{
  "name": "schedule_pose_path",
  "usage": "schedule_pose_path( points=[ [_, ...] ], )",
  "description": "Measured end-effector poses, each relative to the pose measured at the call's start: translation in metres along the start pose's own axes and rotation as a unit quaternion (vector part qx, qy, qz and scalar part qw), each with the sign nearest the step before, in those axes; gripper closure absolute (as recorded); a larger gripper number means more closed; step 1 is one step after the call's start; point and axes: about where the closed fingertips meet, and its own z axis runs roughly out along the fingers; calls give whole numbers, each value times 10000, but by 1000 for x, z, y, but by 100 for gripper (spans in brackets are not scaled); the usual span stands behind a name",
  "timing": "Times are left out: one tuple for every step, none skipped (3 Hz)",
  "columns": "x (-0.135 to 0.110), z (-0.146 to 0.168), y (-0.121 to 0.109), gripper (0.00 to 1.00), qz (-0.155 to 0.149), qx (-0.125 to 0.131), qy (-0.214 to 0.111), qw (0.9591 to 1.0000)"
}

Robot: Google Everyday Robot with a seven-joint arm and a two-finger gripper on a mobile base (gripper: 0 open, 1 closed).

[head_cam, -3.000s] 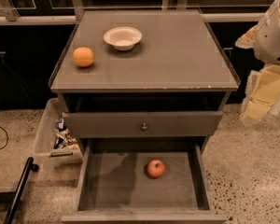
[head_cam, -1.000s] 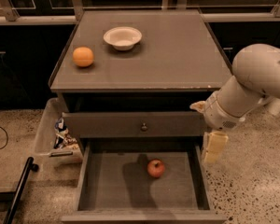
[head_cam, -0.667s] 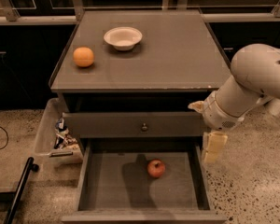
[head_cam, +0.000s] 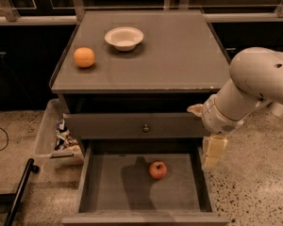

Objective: Pick apple from middle drawer and place on counter

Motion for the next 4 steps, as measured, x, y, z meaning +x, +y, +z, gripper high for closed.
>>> schedule_pose_path(
  points=[
    [15,35,10,0,136,-50,-174,9997],
    [40,79,21,0,326,74,-350,9988],
    [59,114,21,0,312,279,-644,9970],
    [76,154,16,0,257,228,-889,9955]
  ],
)
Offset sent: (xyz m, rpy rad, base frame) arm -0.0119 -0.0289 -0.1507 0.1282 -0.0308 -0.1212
